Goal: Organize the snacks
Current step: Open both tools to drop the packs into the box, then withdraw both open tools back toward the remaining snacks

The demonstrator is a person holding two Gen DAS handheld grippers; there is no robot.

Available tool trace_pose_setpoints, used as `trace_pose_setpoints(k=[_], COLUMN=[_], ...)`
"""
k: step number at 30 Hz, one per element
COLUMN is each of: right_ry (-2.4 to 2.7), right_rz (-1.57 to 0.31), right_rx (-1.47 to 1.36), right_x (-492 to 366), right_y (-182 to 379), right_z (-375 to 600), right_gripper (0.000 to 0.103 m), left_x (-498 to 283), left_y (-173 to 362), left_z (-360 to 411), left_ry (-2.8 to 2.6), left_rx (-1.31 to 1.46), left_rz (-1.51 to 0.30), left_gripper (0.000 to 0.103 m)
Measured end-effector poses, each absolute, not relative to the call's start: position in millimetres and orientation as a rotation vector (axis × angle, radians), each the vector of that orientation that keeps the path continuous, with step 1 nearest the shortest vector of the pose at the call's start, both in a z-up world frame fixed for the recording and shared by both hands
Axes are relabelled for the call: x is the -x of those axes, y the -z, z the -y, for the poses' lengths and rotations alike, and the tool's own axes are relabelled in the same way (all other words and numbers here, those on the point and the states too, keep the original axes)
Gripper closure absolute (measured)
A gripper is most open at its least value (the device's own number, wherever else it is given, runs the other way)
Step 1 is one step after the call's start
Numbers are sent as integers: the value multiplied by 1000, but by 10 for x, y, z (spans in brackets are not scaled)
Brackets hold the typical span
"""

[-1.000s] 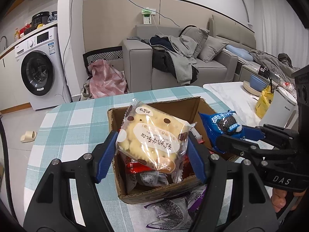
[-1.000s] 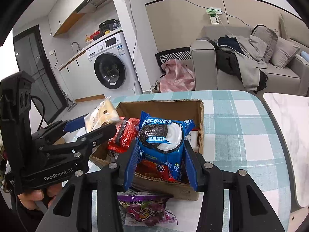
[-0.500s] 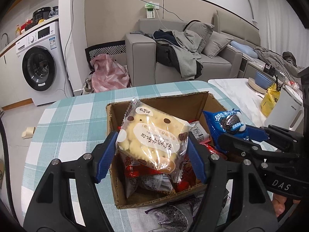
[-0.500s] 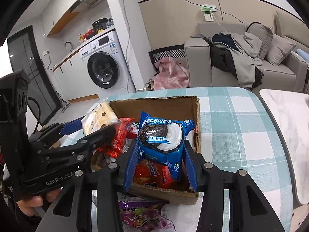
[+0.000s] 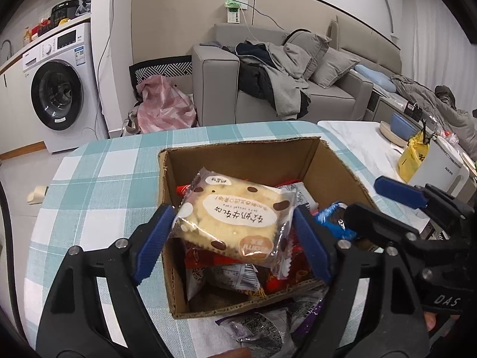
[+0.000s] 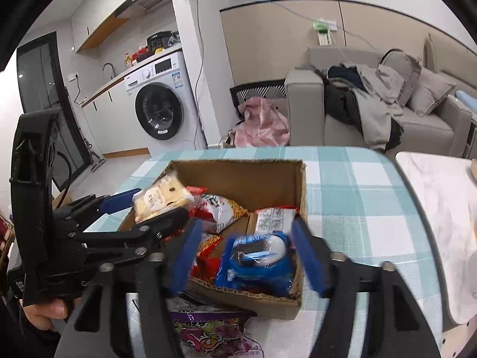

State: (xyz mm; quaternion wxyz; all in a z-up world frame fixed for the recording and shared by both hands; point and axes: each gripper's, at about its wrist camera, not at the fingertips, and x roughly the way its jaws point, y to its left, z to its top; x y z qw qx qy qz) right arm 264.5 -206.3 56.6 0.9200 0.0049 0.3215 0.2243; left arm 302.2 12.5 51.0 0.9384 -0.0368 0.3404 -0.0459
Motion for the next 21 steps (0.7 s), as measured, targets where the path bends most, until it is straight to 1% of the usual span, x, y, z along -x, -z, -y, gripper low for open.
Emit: trace_pose_setpoints(k=[1,2,4,5,7,21], right_ry=[-458,-458,-447,-445,-448,-423], right_rz=[-646,-633,-617,-616,-616,-588], right_rx=[-10,-13,-22,-28,-43,-32], right_x=[-2620,-2596,-2564,-2552,-2532,-2159], right_y=[-597,-624,-682,-703,-736,-917], right_z=[2082,2107,2169,2205,2265,2471], right_gripper=[19,17,8,6,1,0], left_x=[-2997,-2972,-2915,-2882,-2808,-2152], left_y=[-535,-558,-612,-640,-699,-1049], left_z=[-131,-139,-149,-157,-153,-163], left_ry=[99,98,94,89,93,83], left_rx=[77,75,70,71,75,58], left_rz=[-691,-685,-672,-666,-655,-600], left_gripper=[17,13,5,1,1,1])
